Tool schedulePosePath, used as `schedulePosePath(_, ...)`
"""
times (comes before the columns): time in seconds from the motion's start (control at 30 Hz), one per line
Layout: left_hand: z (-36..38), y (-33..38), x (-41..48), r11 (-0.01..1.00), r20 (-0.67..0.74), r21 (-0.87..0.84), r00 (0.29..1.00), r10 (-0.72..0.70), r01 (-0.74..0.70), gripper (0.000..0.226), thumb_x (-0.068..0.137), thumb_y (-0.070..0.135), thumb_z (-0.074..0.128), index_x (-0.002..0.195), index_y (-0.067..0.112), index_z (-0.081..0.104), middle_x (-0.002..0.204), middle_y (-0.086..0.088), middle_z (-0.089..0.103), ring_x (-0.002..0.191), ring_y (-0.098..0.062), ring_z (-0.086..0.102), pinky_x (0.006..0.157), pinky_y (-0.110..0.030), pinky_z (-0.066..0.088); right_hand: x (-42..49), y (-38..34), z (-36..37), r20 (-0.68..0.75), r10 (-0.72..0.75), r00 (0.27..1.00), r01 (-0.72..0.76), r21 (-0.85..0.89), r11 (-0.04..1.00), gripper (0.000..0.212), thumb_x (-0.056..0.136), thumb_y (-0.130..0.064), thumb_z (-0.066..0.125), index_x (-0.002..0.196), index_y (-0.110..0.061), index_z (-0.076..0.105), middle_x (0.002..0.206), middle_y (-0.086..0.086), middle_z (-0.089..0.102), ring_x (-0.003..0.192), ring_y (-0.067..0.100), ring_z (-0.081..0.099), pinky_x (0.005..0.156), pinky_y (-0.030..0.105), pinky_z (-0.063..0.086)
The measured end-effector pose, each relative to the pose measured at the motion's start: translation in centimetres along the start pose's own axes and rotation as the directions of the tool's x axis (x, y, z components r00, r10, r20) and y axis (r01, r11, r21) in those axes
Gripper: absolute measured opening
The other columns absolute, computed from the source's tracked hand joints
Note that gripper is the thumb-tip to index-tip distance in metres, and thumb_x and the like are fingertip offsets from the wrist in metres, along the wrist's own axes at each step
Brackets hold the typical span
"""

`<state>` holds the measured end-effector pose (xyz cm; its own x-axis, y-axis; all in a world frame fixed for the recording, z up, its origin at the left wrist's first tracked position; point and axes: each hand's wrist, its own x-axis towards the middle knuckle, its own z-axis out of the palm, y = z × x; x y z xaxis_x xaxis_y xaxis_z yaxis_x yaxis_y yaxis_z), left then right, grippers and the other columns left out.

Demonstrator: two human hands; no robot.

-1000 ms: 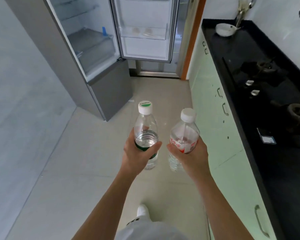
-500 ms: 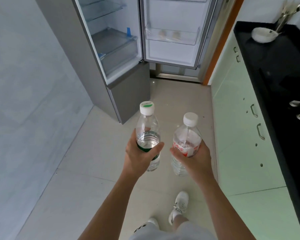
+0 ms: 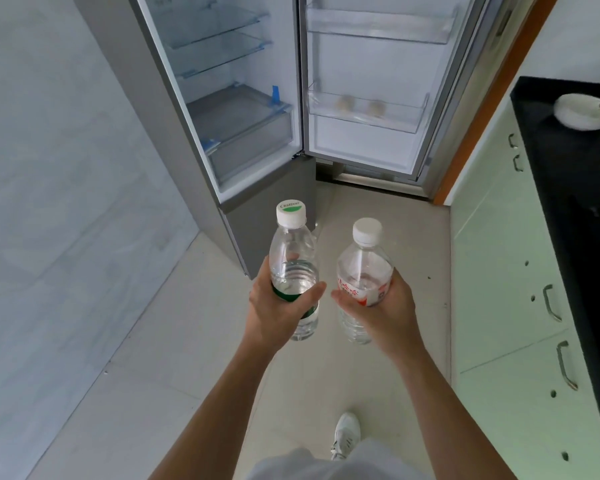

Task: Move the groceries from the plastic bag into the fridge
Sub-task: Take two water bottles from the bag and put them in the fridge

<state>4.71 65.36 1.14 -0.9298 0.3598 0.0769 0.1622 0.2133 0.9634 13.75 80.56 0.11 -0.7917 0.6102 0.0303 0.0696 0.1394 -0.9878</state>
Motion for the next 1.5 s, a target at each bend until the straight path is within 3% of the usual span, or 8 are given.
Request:
schedulePosePath(0.1,2.1,0.3,3.3,1.0,-0.043,0.001,0.999,-0.021,0.021,0.056,0.065,0.05,0.08,0.112,0.027,0.059,0.093,0.008,0.07,0.088,-0.011,0.069,0.079,-0.032,0.058,4.6,-0.3,-0.9,0.04,-0.005,0.999,0.006,-0.009,1.0,0.063,0.056,-0.051,0.085,0.109,-0.027,0.061,0.095,-0.005,0.072,0.088,0.013,0.07,0.075,0.026,0.057)
schedulePosePath(0.23,4.2,0.6,6.6,0.998,-0.101,0.004,0.993,-0.059,0.059,0.043,0.073,0.027,0.086,0.106,0.03,0.058,0.089,0.008,0.069,0.082,-0.003,0.067,0.071,-0.016,0.054,9.5,0.3,-1.2,0.081,-0.009,0.997,0.01,-0.009,1.0,0.062,0.056,-0.051,0.086,0.108,-0.027,0.06,0.095,-0.002,0.071,0.088,0.019,0.07,0.077,0.037,0.06)
schedulePosePath(0.37,5.0,0.3,9.0,0.996,-0.137,0.006,0.987,-0.088,0.09,0.04,0.075,0.017,0.085,0.1,0.031,0.057,0.087,0.007,0.069,0.077,-0.001,0.066,0.068,-0.012,0.052,12.6,1.2,-1.0,0.131,0.006,0.991,-0.003,-0.018,1.0,0.06,0.058,-0.049,0.086,0.108,-0.027,0.06,0.094,-0.003,0.072,0.087,0.017,0.07,0.075,0.03,0.058)
schedulePosePath(0.6,5.3,-1.2,15.1,0.991,-0.203,0.024,0.971,-0.127,0.134,0.044,0.074,0.024,0.084,0.101,0.04,0.053,0.089,0.013,0.067,0.081,0.005,0.065,0.068,-0.008,0.05,18.8,2.5,1.1,0.208,0.012,0.978,-0.001,-0.053,0.999,0.067,0.056,-0.056,0.082,0.111,-0.025,0.06,0.094,-0.004,0.072,0.086,0.013,0.07,0.072,0.023,0.057)
schedulePosePath(0.8,4.2,-2.5,22.8,0.992,-0.193,-0.001,0.973,-0.127,0.129,0.044,0.075,0.02,0.084,0.106,0.031,0.055,0.091,0.009,0.067,0.081,0.005,0.065,0.066,-0.007,0.05,26.4,2.1,4.9,0.222,-0.004,0.975,0.017,-0.056,0.998,0.069,0.058,-0.053,0.085,0.117,-0.028,0.059,0.099,-0.005,0.072,0.09,0.012,0.07,0.075,0.024,0.057)
schedulePosePath(1.0,1.4,-4.1,33.0,0.992,-0.202,-0.049,0.971,-0.126,0.119,0.048,0.073,0.02,0.086,0.113,0.019,0.059,0.093,0.005,0.07,0.083,-0.003,0.067,0.07,-0.012,0.052,35.1,0.3,10.3,0.218,-0.005,0.976,0.019,-0.06,0.998,0.066,0.061,-0.044,0.088,0.118,-0.028,0.06,0.098,-0.007,0.072,0.09,0.01,0.07,0.076,0.021,0.056)
schedulePosePath(1.2,-1.1,-5.3,40.7,0.993,-0.199,-0.057,0.973,-0.115,0.106,0.05,0.072,0.025,0.087,0.111,0.031,0.057,0.093,0.012,0.069,0.086,0.0,0.067,0.074,-0.012,0.053,41.7,-1.1,15.4,0.232,0.008,0.973,0.003,-0.045,0.999,0.057,0.063,-0.039,0.092,0.112,-0.03,0.063,0.092,-0.003,0.074,0.086,0.017,0.071,0.077,0.035,0.058)
schedulePosePath(1.5,-3.1,-7.8,47.1,0.989,-0.221,-0.048,0.964,-0.148,0.141,0.049,0.069,0.031,0.089,0.106,0.037,0.057,0.093,0.022,0.068,0.086,-0.003,0.068,0.079,-0.026,0.056,48.0,-0.6,19.9,0.268,0.038,0.963,-0.019,-0.072,0.997,0.059,0.06,-0.047,0.091,0.109,-0.031,0.063,0.091,-0.001,0.074,0.086,0.018,0.071,0.077,0.036,0.059)
